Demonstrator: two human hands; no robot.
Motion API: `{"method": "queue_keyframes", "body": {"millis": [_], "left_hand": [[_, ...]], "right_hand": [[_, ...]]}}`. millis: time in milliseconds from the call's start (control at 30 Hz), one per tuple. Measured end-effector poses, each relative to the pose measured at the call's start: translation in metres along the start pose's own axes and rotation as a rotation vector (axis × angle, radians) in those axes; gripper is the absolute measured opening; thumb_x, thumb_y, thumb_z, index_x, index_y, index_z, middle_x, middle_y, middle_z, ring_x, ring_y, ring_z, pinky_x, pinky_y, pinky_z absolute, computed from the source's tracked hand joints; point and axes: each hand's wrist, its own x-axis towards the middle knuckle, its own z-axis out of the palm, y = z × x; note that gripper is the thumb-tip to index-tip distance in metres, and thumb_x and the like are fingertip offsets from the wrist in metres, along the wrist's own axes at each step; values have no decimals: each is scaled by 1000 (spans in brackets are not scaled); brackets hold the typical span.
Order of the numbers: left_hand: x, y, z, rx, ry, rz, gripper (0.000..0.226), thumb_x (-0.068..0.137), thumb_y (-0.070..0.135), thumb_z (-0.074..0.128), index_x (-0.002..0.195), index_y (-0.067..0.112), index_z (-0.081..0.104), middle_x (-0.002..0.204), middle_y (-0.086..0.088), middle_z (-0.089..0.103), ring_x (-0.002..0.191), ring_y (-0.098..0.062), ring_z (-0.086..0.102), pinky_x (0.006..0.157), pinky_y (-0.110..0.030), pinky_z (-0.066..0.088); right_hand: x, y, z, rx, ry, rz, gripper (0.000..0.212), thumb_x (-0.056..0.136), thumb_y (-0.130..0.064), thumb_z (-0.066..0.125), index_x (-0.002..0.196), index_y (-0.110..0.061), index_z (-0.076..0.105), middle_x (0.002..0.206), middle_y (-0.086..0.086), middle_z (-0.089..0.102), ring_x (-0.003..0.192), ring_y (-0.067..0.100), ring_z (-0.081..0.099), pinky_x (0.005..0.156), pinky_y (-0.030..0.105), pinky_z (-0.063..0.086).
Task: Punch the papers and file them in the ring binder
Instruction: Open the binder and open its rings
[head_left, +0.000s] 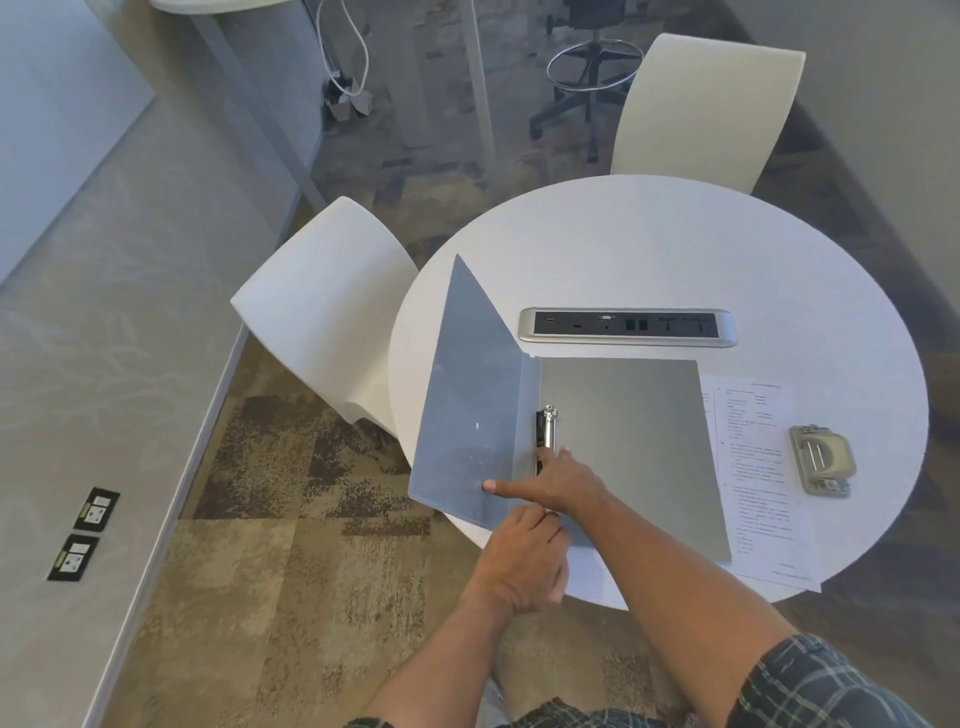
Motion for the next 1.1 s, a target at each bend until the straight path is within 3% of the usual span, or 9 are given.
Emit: {"method": "queue_keyframes", "body": {"millis": [133,300,400,467,600,700,867,1000,1100], "left_hand": [[7,-4,-7,25,-10,-177,27,70,35,67,89,16,72,97,-5,68,97,-26,62,92,-44,51],[13,-12,-6,4,-33,-401,47,64,26,67,109,13,67,113,-11,61,111,-35,55,97,-51,44],[20,-18,-8,-20,-71,-523,52,67,22,69,118,12,64,144,-20,53,138,-43,45,102,-55,44],[25,-25,-7,-35,-112,-585,60,76,25,68,134,11,57,163,-23,33,152,-45,27,107,-56,42],[34,-43,-2,-36,-271,-639,78,88,37,58,159,19,29,172,-18,2,157,-39,8,108,-54,39],[38,-52,-1,-49,-311,-652,81,91,51,58,160,24,25,171,-15,5,155,-37,14,110,-55,35],[46,-63,2,-53,-336,-687,79,86,69,59,150,25,42,164,-10,26,148,-35,27,113,-60,26],[55,-72,2,-180,-352,-721,78,79,69,68,140,26,47,150,-6,36,143,-38,29,113,-59,34],[64,-77,2,-336,-400,-760,81,79,61,75,144,32,37,149,-9,28,144,-41,24,106,-61,43]], "right_hand": [[10,14,-21,-127,-48,-77,112,68,-99,49,157,-31,43,160,5,46,143,31,47,118,45,37],[12,30,-24,-277,-24,-160,71,102,-61,49,162,-27,32,165,10,37,147,33,43,118,39,35],[10,33,-19,-270,-3,-160,64,103,-48,52,161,-30,32,165,11,36,145,35,43,117,49,36],[9,36,-18,-264,-17,-161,64,104,-43,53,162,-34,29,168,8,30,148,35,39,119,56,33],[12,40,-17,-279,-19,-174,63,106,-35,52,162,-36,26,170,3,26,148,35,39,119,60,32],[12,42,-13,-293,18,-162,61,106,-34,50,161,-40,25,171,-4,24,145,34,43,116,64,32],[11,44,-4,-305,84,-138,59,108,-35,45,161,-43,21,171,-10,24,143,34,47,117,74,19],[15,48,3,-350,115,-189,58,109,-28,42,162,-37,19,172,-6,22,137,34,55,119,71,15],[17,49,6,-327,151,-211,55,107,-21,42,159,-30,27,160,5,47,127,33,62,123,64,14]]}}
